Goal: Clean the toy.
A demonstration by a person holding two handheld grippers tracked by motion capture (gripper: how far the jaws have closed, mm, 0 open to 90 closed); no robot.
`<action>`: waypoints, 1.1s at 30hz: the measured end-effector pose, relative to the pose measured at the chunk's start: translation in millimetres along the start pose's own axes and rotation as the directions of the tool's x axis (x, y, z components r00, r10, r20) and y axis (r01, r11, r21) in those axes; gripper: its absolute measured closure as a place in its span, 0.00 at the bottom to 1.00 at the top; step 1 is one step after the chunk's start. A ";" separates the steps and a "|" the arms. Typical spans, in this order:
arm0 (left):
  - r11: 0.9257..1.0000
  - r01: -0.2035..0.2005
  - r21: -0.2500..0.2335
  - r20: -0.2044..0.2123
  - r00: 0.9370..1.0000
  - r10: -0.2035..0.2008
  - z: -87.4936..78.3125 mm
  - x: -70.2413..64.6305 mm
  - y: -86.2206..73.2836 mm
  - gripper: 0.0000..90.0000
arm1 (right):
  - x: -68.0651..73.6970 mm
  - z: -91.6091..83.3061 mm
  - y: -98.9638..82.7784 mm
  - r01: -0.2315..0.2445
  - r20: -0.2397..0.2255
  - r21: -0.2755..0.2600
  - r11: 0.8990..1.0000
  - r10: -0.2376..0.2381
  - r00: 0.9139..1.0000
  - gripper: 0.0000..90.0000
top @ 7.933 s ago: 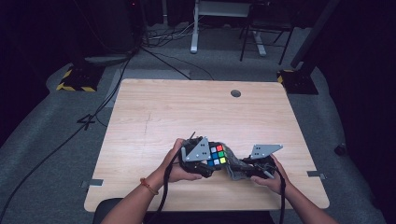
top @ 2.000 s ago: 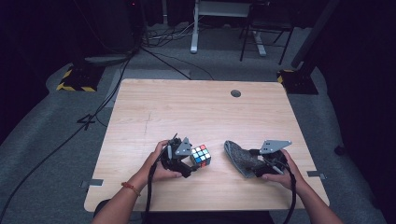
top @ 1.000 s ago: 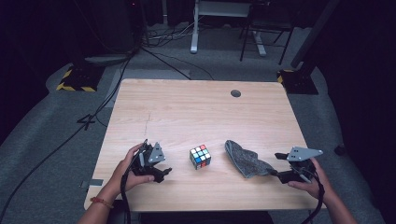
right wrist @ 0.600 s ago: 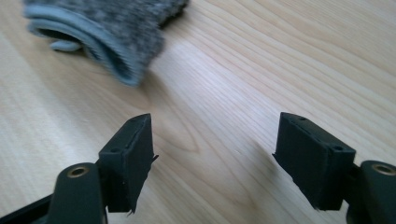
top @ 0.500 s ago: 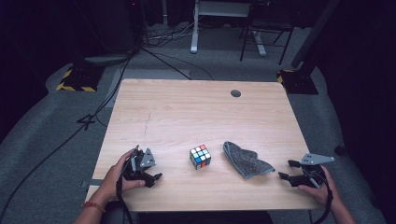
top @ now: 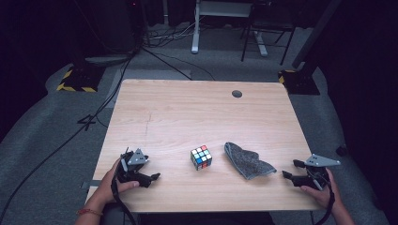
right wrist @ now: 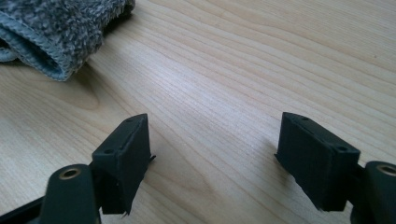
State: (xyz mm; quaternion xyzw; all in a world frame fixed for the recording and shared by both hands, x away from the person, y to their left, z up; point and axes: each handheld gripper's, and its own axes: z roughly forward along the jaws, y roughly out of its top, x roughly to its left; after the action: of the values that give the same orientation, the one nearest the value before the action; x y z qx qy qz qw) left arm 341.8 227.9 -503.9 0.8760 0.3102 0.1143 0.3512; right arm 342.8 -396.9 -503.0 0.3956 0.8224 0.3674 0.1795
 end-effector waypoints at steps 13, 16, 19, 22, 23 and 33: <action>1.000 0.010 -0.001 -0.011 1.000 -0.010 0.0 -1.0 -0.1 0.16 | 0.1 0.4 0.3 -0.004 0.004 0.003 1.000 0.004 1.000 0.27; 1.000 0.010 -0.001 -0.011 1.000 -0.010 0.0 -1.1 -0.2 0.16 | 0.0 0.5 0.3 -0.003 0.004 0.002 1.000 0.003 1.000 0.27; 1.000 0.014 -0.001 -0.014 1.000 -0.014 -0.1 -1.4 -0.2 0.16 | 0.0 0.4 0.3 -0.003 0.004 0.002 1.000 0.003 1.000 0.27; 1.000 0.017 -0.001 -0.017 1.000 -0.017 -0.1 -1.6 -0.3 0.16 | 0.1 0.4 0.3 -0.003 0.004 0.003 1.000 0.003 1.000 0.27; 1.000 0.020 -0.002 -0.016 1.000 -0.020 0.0 -1.7 -0.3 0.16 | 0.0 0.4 0.3 -0.003 0.004 0.002 1.000 0.003 1.000 0.27; 1.000 0.021 -0.001 -0.018 1.000 -0.021 -0.1 -1.7 -0.3 0.16 | 0.0 0.4 0.3 -0.003 0.004 0.002 1.000 0.003 1.000 0.27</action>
State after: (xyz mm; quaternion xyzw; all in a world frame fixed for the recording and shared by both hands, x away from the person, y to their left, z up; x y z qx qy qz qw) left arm 340.3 227.2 -504.0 0.8715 0.3225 0.1187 0.3498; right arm 343.2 -396.5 -503.1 0.3980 0.8218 0.3659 0.1800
